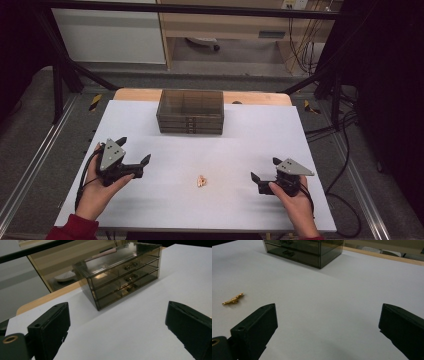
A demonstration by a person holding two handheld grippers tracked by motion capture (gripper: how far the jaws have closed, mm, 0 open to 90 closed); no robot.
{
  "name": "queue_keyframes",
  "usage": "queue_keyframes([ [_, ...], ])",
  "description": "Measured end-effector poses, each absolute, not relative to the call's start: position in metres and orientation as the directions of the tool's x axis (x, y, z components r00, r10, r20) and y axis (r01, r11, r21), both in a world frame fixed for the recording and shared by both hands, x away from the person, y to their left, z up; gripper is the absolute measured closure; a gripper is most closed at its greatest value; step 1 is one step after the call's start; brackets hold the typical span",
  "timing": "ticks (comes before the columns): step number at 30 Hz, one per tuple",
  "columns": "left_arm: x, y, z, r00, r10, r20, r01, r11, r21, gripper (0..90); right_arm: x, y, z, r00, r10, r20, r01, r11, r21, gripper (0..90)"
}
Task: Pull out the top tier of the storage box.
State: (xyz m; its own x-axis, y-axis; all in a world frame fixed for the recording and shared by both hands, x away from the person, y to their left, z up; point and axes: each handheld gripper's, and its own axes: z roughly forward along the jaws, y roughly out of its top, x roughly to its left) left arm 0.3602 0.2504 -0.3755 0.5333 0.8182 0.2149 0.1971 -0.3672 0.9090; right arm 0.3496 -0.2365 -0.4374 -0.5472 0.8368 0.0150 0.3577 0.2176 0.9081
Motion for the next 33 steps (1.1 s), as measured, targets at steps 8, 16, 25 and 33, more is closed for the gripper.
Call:
queue_keyframes([
  [8, 0.368, 0.226, -0.367, 0.574, 0.771, 0.275, 0.165, -0.437, 0.884, 5.5, 0.349, -0.231, -0.438, -0.57, 0.821, 0.018, 0.356, 0.227, 0.906, 2.5],
  [16, 0.377, 0.211, -0.372, 0.601, 0.74, 0.302, 0.154, -0.477, 0.865, 5.7, 0.35, -0.229, -0.44, -0.571, 0.821, 0.019, 0.366, 0.235, 0.9, 2.4],
  [25, 0.381, 0.189, -0.378, 0.608, 0.703, 0.368, 0.144, -0.553, 0.82, 6.7, 0.349, -0.23, -0.441, -0.57, 0.821, 0.024, 0.37, 0.23, 0.9, 2.4],
  [33, 0.388, 0.167, -0.376, 0.639, 0.658, 0.398, 0.119, -0.596, 0.794, 9.4, 0.349, -0.226, -0.441, -0.568, 0.823, -0.006, 0.359, 0.254, 0.898, 2.8],
])
